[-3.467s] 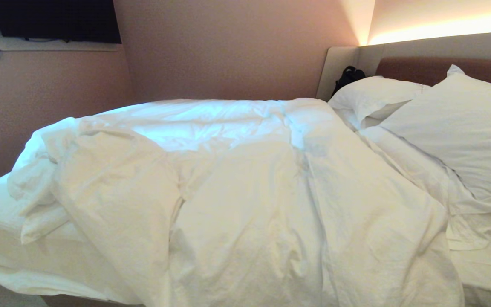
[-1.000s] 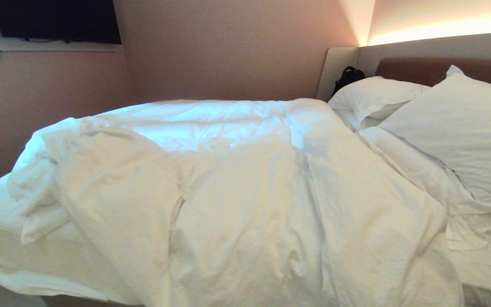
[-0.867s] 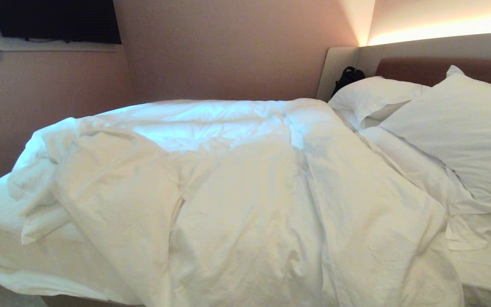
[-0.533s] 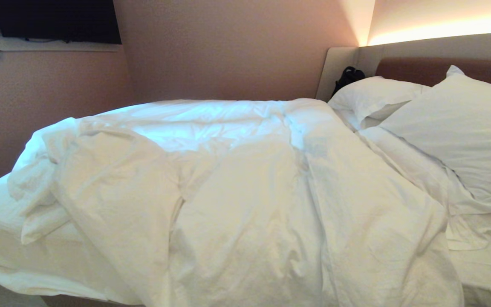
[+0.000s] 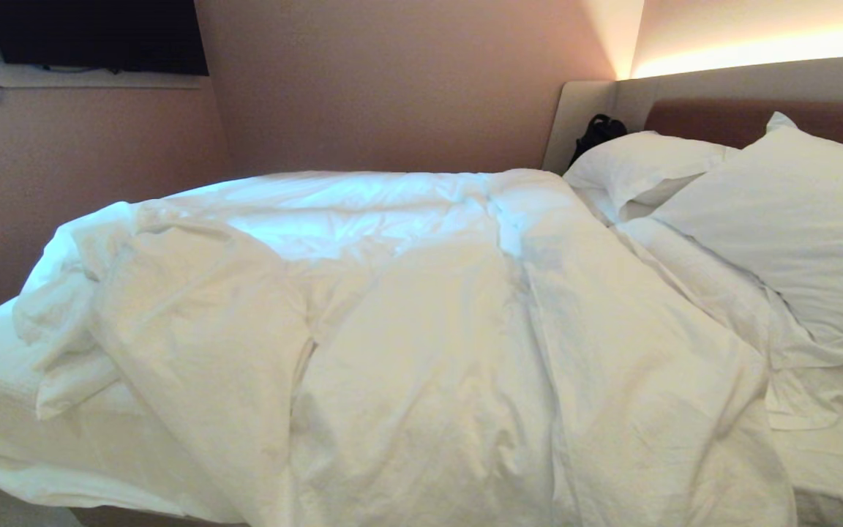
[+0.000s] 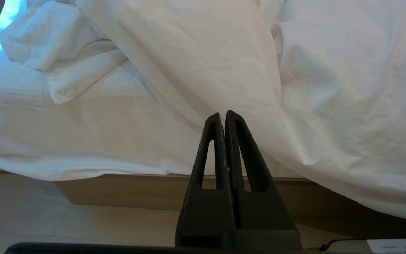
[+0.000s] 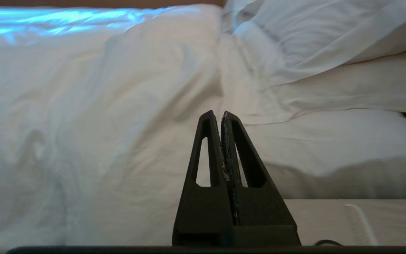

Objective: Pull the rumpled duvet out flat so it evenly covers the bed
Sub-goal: Hold the folded corner of the quilt

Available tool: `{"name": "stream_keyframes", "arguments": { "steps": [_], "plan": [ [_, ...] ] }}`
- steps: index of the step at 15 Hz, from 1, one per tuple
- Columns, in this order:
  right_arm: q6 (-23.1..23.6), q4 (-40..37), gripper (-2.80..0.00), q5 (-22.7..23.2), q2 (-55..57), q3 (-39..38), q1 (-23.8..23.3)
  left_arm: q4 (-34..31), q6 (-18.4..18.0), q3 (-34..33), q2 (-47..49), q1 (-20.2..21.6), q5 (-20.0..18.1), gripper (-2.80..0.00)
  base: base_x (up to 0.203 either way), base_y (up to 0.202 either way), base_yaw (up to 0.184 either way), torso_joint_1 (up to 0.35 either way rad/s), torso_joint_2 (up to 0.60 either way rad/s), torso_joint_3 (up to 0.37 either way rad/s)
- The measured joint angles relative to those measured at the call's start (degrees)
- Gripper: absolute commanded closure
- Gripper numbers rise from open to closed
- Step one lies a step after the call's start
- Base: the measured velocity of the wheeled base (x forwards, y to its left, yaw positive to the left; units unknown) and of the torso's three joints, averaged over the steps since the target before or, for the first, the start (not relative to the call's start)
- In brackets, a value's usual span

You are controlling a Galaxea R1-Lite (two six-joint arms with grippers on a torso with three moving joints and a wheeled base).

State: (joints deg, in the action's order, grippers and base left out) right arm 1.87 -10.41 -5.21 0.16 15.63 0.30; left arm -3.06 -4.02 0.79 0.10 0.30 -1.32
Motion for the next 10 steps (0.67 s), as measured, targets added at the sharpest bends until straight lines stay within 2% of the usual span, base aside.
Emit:
{"name": "stream_keyframes", "arguments": {
  "steps": [3,10],
  "plan": [
    [0.0,1.6,0.00,1.9,0.0,-3.0,0.0,0.0,0.0,0.0,0.0,0.0,0.0,0.00,0.000,0.000,0.000,0.000,0.00,0.000],
    [0.0,3.0,0.00,1.9,0.0,-7.1,0.0,0.0,0.0,0.0,0.0,0.0,0.0,0.00,0.000,0.000,0.000,0.000,0.00,0.000]
  ]
}}
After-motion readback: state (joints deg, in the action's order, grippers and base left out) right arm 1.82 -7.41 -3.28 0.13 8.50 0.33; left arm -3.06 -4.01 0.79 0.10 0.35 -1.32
